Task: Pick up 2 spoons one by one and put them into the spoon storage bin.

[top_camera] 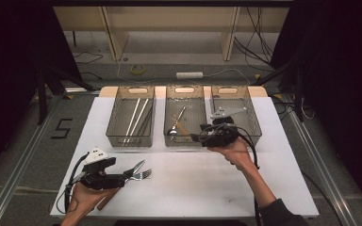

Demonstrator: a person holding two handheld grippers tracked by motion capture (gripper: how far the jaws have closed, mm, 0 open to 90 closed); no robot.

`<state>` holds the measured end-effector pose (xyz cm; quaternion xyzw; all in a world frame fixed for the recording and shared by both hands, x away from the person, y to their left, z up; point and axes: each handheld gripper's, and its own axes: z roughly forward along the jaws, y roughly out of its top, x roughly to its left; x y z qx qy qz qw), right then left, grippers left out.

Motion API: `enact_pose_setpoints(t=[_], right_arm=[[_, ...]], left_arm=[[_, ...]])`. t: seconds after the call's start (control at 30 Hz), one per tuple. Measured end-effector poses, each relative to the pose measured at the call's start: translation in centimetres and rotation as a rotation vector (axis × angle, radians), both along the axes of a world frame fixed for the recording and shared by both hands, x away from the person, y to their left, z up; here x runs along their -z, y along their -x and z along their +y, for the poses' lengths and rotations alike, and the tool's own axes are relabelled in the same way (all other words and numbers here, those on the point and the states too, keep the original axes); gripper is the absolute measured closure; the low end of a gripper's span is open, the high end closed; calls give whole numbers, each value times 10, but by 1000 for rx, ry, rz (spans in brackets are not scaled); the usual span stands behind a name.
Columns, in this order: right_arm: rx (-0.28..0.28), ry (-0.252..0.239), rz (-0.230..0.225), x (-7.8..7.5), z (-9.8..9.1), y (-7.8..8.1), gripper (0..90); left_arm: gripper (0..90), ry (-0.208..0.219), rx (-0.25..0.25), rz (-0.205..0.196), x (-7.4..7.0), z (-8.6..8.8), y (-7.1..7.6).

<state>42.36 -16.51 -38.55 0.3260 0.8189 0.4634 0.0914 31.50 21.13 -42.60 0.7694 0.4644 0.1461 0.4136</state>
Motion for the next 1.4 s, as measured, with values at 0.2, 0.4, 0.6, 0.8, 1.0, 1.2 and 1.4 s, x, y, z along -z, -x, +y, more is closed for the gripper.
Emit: enact_pose_setpoints(t=[0.2, 0.4, 0.6, 0.8, 1.0, 1.2, 1.4], right_arm=[[-1, -46, -25, 4, -11, 22, 395], [14, -64, -40, 12, -24, 37, 372], [32, -87, -56, 19, -38, 51, 350], [45, -115, -81, 21, -50, 63, 337], [47, -115, -85, 26, -57, 73, 329], [49, -113, -87, 29, -61, 78, 323], [55, -120, -90, 32, -64, 83, 308]], left_arm=[[166, -28, 8, 38, 1, -3, -1], [166, -48, 15, 54, 1, -6, -2], [166, -60, 20, 67, 1, -7, -2], [166, -79, 19, 75, 2, -8, -3], [166, -116, 20, 86, 3, -8, -4], [167, -147, 33, 112, 6, -8, -3], [169, -177, 34, 123, 6, -5, -2]])
